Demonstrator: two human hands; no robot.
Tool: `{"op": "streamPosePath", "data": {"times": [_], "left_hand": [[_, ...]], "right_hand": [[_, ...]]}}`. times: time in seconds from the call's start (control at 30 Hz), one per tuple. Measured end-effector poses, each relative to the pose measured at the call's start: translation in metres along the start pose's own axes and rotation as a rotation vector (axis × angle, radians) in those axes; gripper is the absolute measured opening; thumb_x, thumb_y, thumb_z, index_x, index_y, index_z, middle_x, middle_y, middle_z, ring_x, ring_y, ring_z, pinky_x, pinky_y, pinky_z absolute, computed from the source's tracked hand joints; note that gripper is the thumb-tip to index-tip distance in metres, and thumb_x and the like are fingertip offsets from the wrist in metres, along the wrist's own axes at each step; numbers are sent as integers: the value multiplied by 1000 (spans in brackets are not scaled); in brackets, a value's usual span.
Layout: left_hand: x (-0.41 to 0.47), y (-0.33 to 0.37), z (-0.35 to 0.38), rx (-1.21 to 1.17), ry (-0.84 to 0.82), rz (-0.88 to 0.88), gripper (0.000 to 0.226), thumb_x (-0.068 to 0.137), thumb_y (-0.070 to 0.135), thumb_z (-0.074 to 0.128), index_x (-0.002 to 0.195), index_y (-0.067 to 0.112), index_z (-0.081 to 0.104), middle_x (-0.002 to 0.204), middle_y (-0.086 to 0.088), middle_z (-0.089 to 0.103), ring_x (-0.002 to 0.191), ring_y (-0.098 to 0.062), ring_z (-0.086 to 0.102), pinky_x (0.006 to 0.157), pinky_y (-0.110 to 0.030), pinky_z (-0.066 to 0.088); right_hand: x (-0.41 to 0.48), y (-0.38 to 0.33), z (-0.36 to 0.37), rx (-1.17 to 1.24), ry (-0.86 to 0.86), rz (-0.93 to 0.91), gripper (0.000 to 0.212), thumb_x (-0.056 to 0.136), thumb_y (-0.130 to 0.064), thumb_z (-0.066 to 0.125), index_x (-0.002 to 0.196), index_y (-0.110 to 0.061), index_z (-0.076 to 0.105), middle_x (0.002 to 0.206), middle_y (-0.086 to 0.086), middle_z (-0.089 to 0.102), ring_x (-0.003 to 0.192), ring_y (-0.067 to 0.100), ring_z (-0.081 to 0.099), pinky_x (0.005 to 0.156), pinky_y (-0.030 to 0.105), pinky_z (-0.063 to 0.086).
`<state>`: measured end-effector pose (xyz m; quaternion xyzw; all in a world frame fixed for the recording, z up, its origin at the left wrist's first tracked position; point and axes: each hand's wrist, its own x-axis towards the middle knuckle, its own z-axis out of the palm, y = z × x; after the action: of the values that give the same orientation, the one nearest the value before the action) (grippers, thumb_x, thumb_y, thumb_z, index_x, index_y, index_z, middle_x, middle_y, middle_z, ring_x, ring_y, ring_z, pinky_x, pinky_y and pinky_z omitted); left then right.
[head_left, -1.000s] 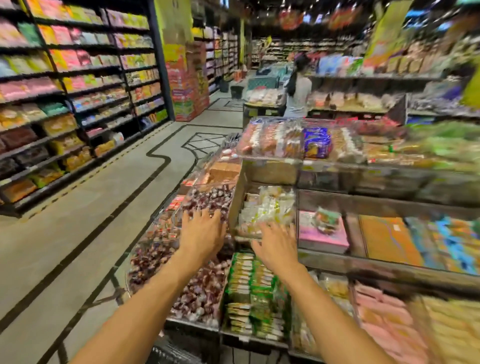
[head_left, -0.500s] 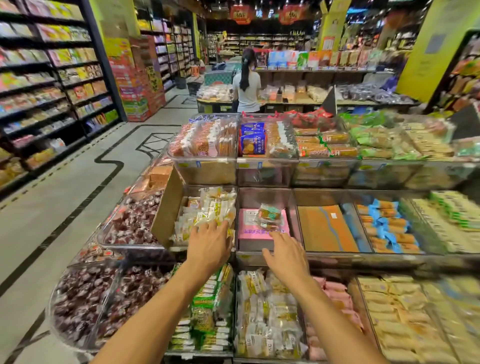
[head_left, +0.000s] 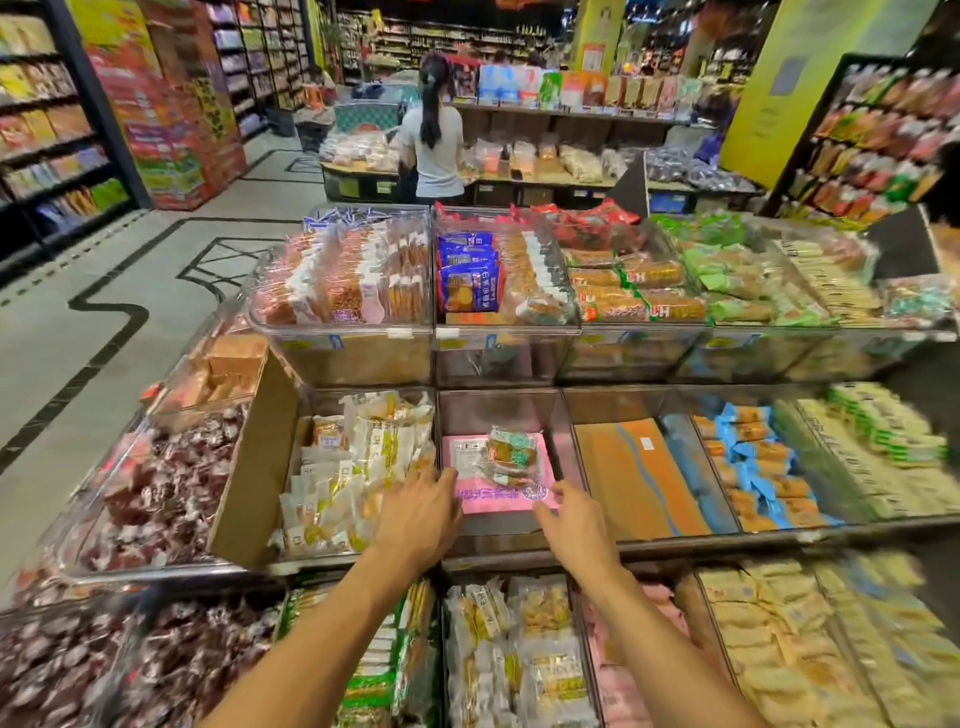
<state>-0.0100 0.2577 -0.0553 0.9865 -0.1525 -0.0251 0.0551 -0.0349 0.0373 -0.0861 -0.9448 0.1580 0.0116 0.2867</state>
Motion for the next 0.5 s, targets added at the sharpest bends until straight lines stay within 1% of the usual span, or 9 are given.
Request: {"op": "streamPosePath", "data": {"times": [0.1,0.17,0.23,0.3,0.37,0.43,0.5], "left_hand": [[13,-5,3,-15,31,25,29,108,37,40,128,20,51,126,-4,58,116,-25,60,92,-39,49],[23,-9,9,-45,41,41,27,108,35,40,127,20,52,123,-3,59,113,-24,60,91,-39,49],[35,-14,18,-87,58,52,28,107,32,44,128,18,56,119,-4,61,110,-25,61,90,-39,50],[47,-14,29,-130,80,69,31,103,27,50,130,16,61,116,-6,64,107,-27,61,91,-39,52],[56,-10,37,-171,91,92,31,100,21,55,129,13,64,116,-9,66,110,-29,59,93,-41,51],[62,-5,43,-195,106,116,30,101,20,54,130,13,63,116,-7,65,109,-27,57,92,-39,49],[67,-1,46,-213,97,122,32,106,23,50,135,15,59,120,-5,64,110,-25,57,93,-36,48]], "right_hand": [[24,0,11,49,-7,84,52,102,-40,64,142,-8,57,134,12,68,119,31,65,95,37,51],[42,-4,19,64,-24,103,53,104,-43,61,139,-4,57,130,15,68,117,34,65,89,37,51],[59,-10,28,120,-25,124,49,104,-42,59,133,-2,58,116,14,70,104,33,67,82,37,53],[73,-12,38,160,-10,142,42,103,-40,62,124,-3,61,100,8,68,89,27,66,77,40,56],[84,-14,45,189,12,170,44,101,-43,64,120,-4,62,97,6,69,84,24,66,69,36,53],[92,-17,50,196,25,208,48,100,-49,64,118,-5,63,100,8,71,87,26,68,69,34,51],[100,-20,55,192,10,253,51,100,-53,62,119,-6,63,111,11,72,100,31,69,73,33,48]]}}
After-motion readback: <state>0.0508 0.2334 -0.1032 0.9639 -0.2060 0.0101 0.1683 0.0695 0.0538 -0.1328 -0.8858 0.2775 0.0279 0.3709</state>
